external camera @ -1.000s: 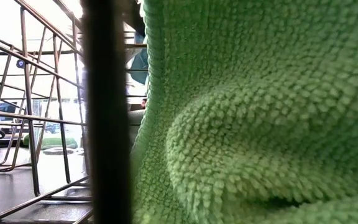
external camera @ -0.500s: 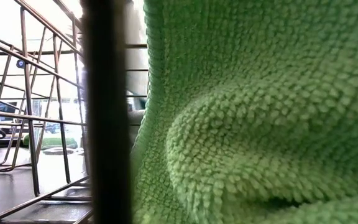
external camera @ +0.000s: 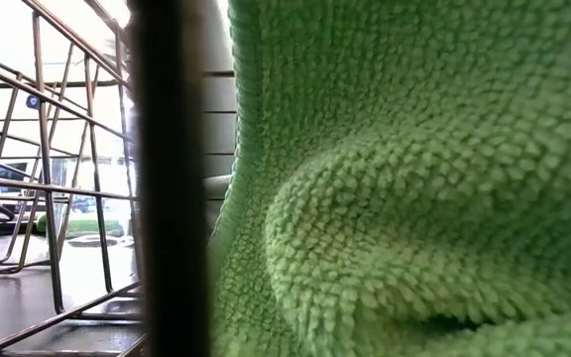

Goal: Sort microfiber towel by color & place in baskets
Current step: Put the white microfiber cloth into the left wire basket

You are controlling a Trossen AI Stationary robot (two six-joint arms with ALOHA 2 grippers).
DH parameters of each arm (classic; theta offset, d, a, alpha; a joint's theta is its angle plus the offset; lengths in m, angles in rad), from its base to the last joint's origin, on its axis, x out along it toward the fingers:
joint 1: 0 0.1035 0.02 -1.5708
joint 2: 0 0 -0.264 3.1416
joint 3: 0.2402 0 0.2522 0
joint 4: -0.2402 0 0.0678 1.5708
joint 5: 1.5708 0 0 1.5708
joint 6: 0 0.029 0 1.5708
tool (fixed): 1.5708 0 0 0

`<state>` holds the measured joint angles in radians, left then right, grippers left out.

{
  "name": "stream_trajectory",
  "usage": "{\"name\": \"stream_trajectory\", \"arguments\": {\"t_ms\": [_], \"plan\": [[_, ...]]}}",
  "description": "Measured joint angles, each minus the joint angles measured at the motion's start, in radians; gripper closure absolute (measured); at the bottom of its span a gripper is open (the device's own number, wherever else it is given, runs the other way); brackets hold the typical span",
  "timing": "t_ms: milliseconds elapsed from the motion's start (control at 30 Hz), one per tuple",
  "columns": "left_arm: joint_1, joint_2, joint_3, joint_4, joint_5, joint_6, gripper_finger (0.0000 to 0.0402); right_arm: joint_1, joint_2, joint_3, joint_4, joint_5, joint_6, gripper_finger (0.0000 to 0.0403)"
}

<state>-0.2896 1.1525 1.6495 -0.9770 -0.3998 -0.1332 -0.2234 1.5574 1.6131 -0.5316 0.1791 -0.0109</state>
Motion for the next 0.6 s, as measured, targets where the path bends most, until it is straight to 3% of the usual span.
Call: {"name": "stream_trajectory", "arguments": {"t_ms": [600], "plan": [[-0.298,-0.027,0.105,0.06,0.294,-0.069,0.0401,-0.005,0.0,0.0,-0.021,0.008,0.039,0.0282]]}}
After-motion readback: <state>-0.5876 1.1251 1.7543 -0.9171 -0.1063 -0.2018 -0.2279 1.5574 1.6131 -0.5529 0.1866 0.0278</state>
